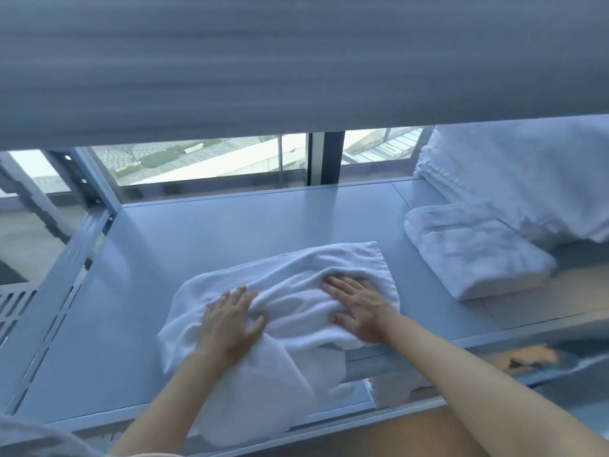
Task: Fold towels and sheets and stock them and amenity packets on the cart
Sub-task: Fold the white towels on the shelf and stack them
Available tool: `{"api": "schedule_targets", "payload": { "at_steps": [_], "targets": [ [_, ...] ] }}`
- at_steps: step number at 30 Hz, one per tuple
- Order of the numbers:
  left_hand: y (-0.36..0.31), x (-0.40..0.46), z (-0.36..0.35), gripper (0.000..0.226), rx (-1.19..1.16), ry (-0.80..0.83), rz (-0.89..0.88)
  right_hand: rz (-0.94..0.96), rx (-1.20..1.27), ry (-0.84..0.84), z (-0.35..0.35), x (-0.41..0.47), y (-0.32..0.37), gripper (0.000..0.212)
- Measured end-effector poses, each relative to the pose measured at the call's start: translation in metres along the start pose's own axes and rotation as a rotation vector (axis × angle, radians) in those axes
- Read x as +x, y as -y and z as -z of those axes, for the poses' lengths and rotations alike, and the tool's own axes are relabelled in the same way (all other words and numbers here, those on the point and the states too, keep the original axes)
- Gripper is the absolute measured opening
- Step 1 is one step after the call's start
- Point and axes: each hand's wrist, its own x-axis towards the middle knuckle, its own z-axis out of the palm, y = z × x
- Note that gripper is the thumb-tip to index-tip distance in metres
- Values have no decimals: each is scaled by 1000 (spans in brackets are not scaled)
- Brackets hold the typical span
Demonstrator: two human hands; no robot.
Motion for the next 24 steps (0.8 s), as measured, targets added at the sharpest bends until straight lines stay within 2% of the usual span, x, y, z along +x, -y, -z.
{"api": "schedule_targets", "payload": {
  "at_steps": [3,7,9,12,14,16,18,22,24],
  "targets": [
    [-8,-7,-4,67,40,14,60,-94,-16,88,18,15,-26,71],
    [-33,-22,-9,71,100,47,173,-326,-42,153,43,51,-30,64],
    [-50,-31,-14,77,154,50,222,-433,-71,110,49,68,-16,67],
    [-66,-41,-20,80,212,71,290,-513,-103,-94,48,82,22,76],
    [-71,-44,-19,78,221,80,304,-562,81,-162,33,82,52,72],
    [-70,-46,-15,72,192,59,277,-619,301,-143,10,76,78,63],
    [-63,-42,-7,69,117,22,250,-556,249,-169,-17,66,91,59],
    [-41,-16,-1,56,-62,-125,58,-211,116,-157,-31,55,83,63],
    [-32,0,-7,58,-118,-90,-27,-47,91,-117,-28,51,74,63]
  ]
}}
